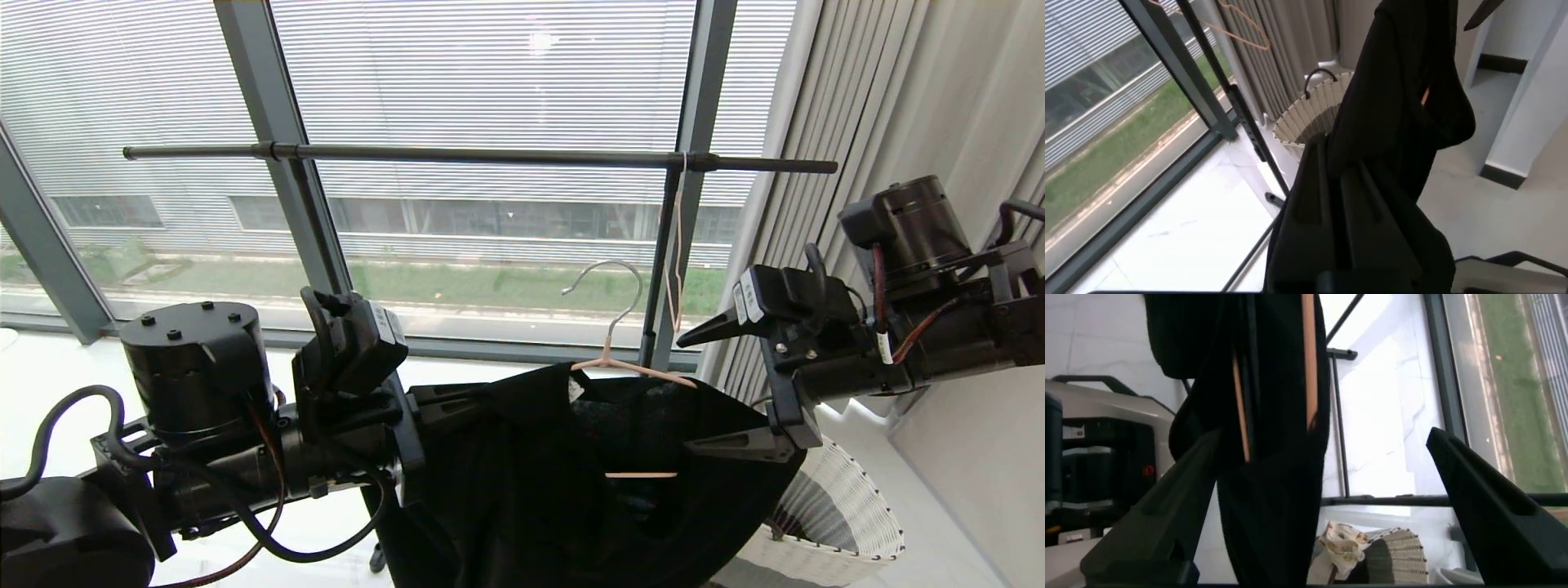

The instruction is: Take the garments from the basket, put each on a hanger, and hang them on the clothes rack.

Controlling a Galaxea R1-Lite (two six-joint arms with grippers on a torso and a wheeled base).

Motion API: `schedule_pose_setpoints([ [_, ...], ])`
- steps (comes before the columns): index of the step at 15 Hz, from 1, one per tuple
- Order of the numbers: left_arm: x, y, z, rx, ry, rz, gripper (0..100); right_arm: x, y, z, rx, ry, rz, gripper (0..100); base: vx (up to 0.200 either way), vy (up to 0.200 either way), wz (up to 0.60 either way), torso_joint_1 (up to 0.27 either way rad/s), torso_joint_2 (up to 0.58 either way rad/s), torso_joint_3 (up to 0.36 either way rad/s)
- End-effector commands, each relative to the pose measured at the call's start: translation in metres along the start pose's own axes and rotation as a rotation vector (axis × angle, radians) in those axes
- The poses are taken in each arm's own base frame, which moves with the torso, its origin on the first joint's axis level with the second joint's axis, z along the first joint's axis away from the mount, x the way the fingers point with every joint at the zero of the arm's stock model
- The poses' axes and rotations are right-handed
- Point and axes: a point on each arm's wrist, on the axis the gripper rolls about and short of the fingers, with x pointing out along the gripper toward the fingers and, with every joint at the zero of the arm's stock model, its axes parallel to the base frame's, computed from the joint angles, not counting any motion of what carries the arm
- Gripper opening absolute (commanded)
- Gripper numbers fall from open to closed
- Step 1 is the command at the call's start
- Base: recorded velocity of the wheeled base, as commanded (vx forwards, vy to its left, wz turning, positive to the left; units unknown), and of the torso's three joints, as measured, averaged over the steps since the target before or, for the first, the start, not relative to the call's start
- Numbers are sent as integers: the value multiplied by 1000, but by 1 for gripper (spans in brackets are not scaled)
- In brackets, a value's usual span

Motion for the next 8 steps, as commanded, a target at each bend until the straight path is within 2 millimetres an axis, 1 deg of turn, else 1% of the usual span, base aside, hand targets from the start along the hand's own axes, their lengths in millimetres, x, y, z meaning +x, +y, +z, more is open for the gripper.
schedule_pose_setpoints([
  [1,2,-1,3,8,-10,-5,0,10,-3,-6,17,20,17,100,0,0,0,0,0,0],
  [3,7,-5,5,10,-2,2,0,13,-4,-6,16,32,13,100,0,0,0,0,0,0],
  [5,17,-13,3,5,33,36,0,18,-5,-6,27,76,-18,100,0,0,0,0,0,0],
  [8,27,-19,6,8,28,18,0,25,-9,-3,86,86,-29,100,0,0,0,0,0,0],
])
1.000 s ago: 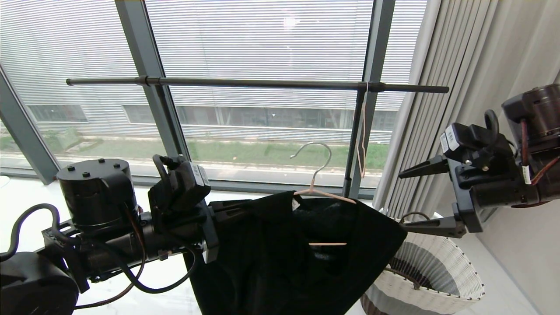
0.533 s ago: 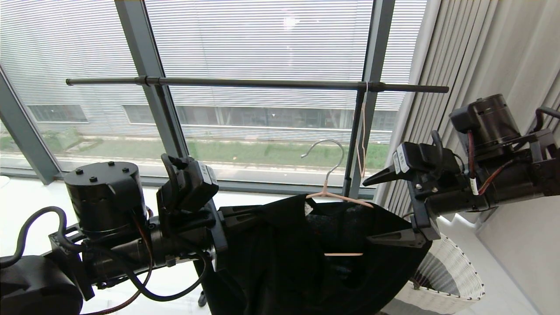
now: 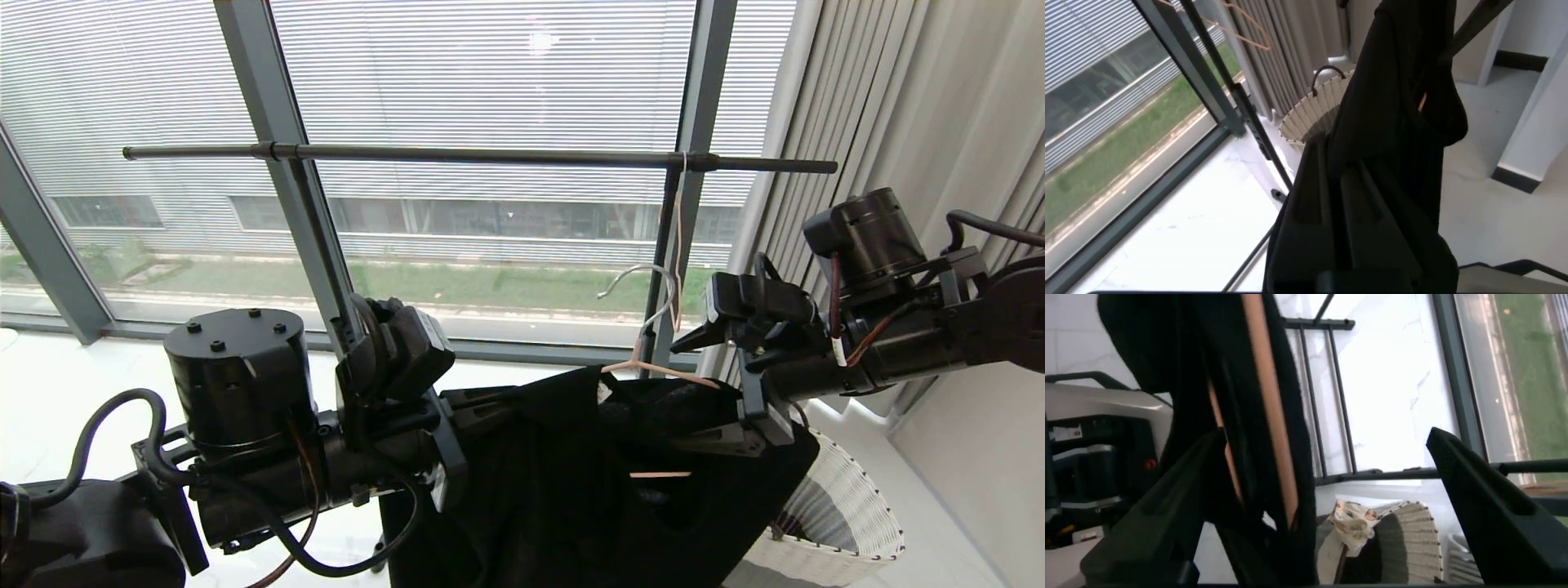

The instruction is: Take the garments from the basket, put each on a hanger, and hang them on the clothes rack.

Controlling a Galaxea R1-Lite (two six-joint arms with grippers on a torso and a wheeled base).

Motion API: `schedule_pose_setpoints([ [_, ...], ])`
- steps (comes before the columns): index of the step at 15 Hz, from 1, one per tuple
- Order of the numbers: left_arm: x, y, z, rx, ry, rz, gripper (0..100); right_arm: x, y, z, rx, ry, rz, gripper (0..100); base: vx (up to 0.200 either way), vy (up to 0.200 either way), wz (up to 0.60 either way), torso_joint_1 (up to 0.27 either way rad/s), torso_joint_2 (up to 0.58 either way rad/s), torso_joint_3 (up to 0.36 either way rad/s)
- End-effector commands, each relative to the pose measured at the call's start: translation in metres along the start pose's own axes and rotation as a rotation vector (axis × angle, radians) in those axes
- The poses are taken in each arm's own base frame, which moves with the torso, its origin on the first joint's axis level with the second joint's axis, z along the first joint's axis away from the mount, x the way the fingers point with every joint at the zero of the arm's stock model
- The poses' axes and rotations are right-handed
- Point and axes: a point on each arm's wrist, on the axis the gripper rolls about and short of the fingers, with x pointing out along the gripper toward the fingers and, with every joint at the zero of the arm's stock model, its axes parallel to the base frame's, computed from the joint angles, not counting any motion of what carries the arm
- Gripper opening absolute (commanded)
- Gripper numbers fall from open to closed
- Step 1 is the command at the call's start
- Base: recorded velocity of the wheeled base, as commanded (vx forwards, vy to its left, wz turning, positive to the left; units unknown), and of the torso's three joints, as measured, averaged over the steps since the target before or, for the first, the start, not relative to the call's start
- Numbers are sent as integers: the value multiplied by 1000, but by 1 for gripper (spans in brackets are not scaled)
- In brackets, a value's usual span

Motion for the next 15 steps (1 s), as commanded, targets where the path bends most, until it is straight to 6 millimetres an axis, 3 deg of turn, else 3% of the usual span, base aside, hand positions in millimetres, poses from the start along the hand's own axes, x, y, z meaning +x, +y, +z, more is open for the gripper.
schedule_pose_setpoints([
  [1,7,-3,1,0,-4,-20,0,8,-2,0,11,22,-7,100,0,0,0,0,0,0],
  [8,10,-2,5,4,-7,4,0,13,-4,-3,45,65,-36,100,0,0,0,0,0,0],
  [9,10,-2,5,4,-7,4,0,13,-4,-3,43,69,-40,0,0,0,0,0,0,0],
  [15,9,-5,8,11,-17,-4,0,12,-5,-2,39,72,-63,0,0,0,0,0,0,0],
])
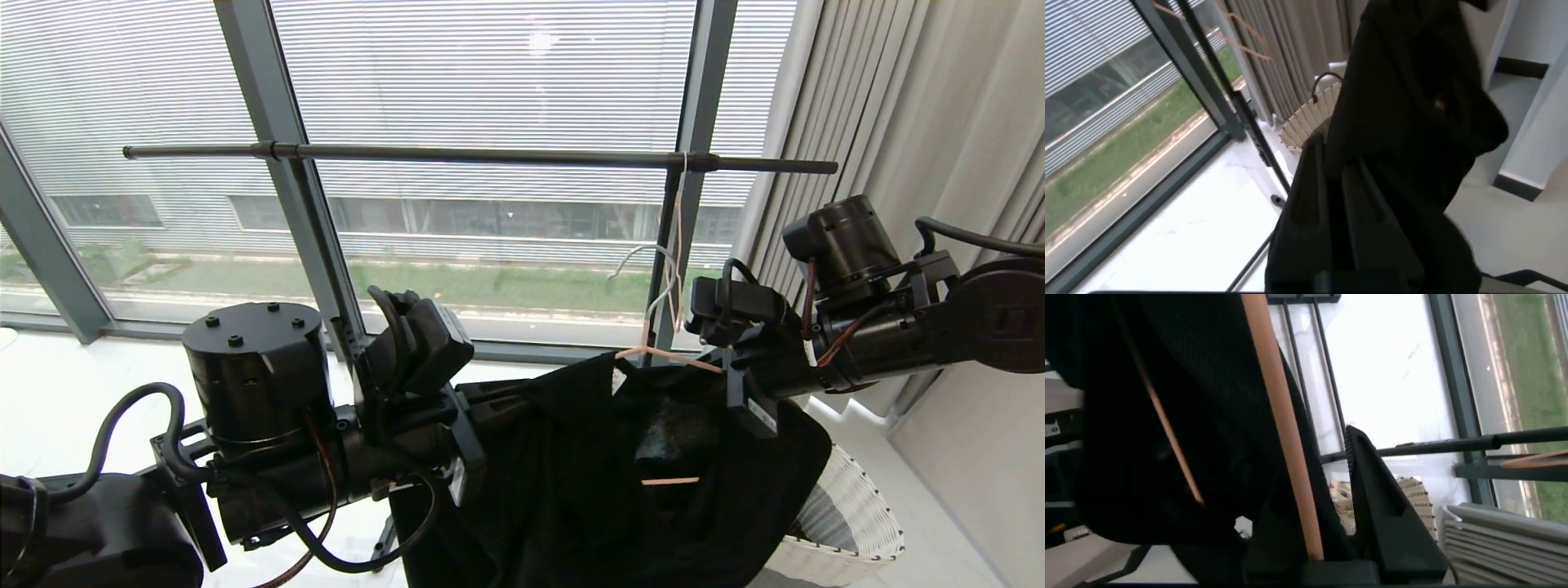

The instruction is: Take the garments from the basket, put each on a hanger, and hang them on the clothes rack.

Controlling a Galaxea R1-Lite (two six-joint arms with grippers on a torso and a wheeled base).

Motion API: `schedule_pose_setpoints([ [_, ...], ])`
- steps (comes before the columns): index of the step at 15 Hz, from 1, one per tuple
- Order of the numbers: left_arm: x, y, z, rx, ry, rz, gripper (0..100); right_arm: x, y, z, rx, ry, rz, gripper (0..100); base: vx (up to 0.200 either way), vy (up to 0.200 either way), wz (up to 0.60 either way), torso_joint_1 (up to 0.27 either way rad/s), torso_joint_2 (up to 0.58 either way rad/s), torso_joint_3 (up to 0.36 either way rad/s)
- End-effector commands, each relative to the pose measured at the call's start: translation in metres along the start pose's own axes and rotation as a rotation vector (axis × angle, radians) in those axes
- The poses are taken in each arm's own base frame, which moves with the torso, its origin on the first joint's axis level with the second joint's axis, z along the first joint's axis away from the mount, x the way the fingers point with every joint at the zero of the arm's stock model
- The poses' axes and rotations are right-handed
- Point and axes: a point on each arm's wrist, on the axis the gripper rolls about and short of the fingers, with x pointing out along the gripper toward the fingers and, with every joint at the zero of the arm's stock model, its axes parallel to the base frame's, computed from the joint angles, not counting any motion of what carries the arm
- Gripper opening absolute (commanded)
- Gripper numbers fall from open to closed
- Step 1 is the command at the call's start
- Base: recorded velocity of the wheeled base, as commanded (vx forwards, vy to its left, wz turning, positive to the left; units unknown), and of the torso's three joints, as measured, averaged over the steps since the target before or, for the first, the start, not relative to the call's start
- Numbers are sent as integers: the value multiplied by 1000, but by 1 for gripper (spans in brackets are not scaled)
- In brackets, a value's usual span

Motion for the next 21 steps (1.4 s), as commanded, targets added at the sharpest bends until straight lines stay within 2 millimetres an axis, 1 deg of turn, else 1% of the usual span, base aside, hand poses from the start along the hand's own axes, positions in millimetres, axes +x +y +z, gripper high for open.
schedule_pose_setpoints([
  [1,0,-2,1,2,-2,-7,0,0,0,1,-8,-14,-8,0,0,0,0,0,0,0],
  [4,2,-5,2,5,-3,-13,0,0,-2,4,-28,-42,-28,0,0,0,0,0,0,0],
  [5,2,-5,1,4,-1,-12,100,-1,-3,5,-35,-50,-33,0,0,0,0,0,0,0],
  [9,1,-5,3,12,-7,-8,100,-1,-8,13,-110,-157,-83,0,0,0,0,0,0,0],
  [12,-1,-4,3,11,-4,7,100,1,-12,7,-157,-196,-131,0,0,0,0,0,0,0],
  [14,-3,0,1,5,9,46,100,1,-16,3,-180,-223,-169,0,0,0,0,0,0,0],
  [17,-6,2,2,5,6,56,100,0,-20,3,-200,-262,-217,0,0,0,0,0,0,0],
  [19,-9,3,-3,-4,23,65,100,-1,-21,3,-204,-272,-229,0,0,0,0,0,0,0],
  [20,-12,4,-9,-16,46,76,100,-2,-22,4,-205,-277,-234,0,0,0,0,0,0,0],
  [21,-15,6,-20,-37,84,85,100,-4,-22,5,-212,-295,-225,0,0,0,0,0,0,0],
])
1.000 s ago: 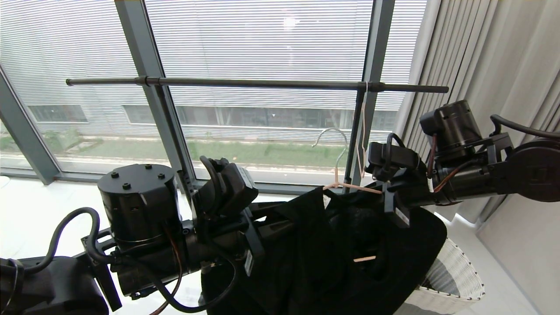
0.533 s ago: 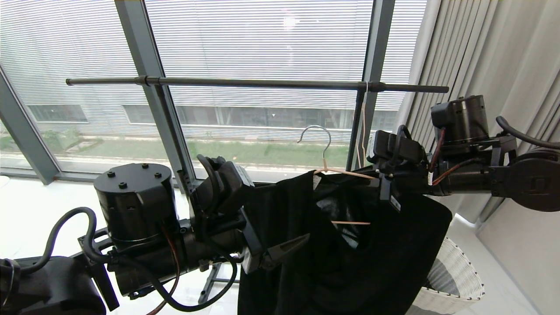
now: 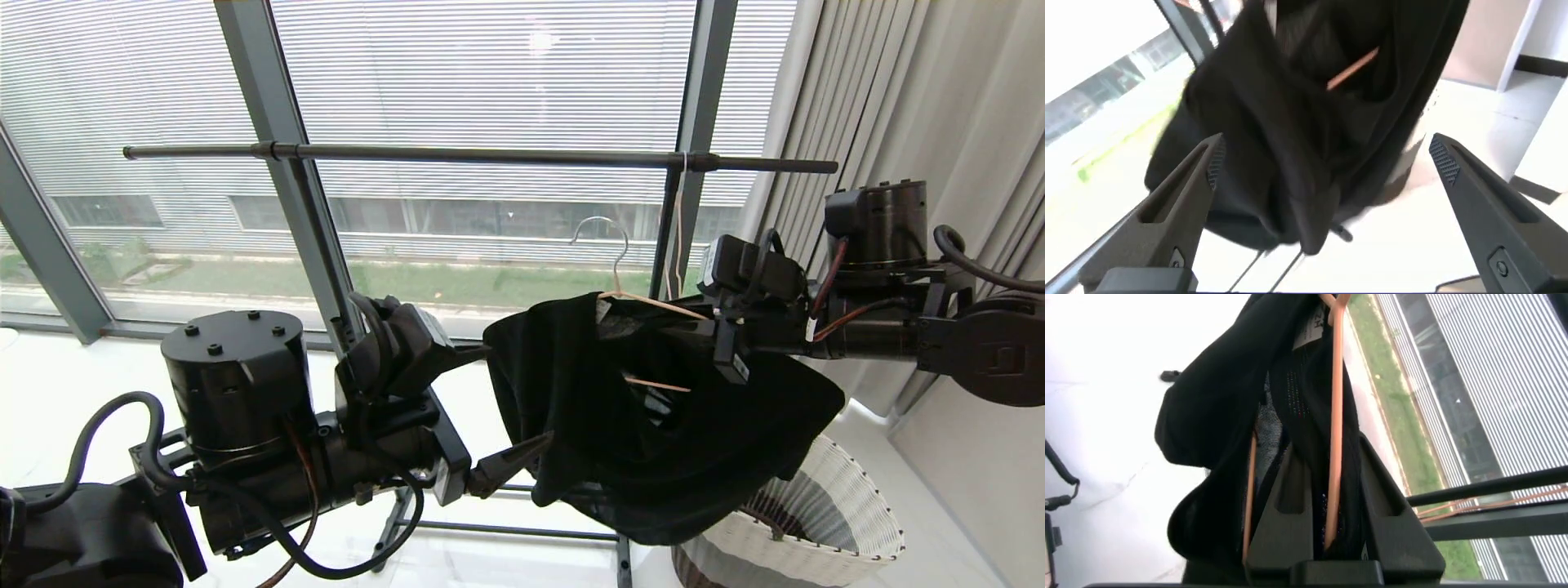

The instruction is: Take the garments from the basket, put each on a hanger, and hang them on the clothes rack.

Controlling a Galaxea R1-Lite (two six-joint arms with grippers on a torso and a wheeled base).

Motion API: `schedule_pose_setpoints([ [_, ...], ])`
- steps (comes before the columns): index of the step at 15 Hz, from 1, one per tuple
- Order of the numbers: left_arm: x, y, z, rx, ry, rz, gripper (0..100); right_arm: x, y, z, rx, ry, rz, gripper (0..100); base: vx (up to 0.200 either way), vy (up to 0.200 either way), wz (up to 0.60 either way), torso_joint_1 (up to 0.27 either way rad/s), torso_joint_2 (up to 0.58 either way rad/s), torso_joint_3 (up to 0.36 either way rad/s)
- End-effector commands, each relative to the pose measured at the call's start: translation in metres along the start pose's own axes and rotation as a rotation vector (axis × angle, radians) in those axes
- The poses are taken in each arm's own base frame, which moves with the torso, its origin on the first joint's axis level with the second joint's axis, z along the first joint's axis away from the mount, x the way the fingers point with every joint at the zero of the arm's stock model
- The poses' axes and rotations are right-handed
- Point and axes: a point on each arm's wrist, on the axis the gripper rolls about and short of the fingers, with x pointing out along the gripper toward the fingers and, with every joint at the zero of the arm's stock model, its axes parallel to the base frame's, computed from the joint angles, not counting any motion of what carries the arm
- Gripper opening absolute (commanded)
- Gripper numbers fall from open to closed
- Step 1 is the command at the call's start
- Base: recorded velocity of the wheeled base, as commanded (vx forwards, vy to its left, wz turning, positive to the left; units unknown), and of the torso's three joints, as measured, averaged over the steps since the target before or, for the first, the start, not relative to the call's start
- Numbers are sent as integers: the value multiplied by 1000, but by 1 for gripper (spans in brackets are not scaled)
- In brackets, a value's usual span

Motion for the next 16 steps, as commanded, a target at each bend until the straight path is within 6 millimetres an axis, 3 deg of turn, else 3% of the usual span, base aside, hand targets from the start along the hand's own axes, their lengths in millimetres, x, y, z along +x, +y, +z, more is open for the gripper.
schedule_pose_setpoints([
  [1,-2,5,-23,-42,81,20,100,-3,-1,3,-3,-12,-4,0,0,0,0,0,0,0],
  [2,2,9,-36,-73,127,25,100,-6,-1,5,-6,-20,-8,0,0,0,0,0,0,0],
  [9,38,3,-65,-144,225,-33,100,-16,3,23,-6,-72,-7,0,0,0,0,0,0,0],
  [13,62,9,-83,-130,198,114,100,-15,9,31,-4,-92,11,0,0,0,0,0,0,0],
  [14,65,9,-87,-124,190,122,0,-15,9,31,-4,-93,12,0,0,0,0,0,0,0],
  [16,65,9,-86,-118,177,127,0,-16,9,32,-5,-94,11,0,0,0,0,0,0,0],
])
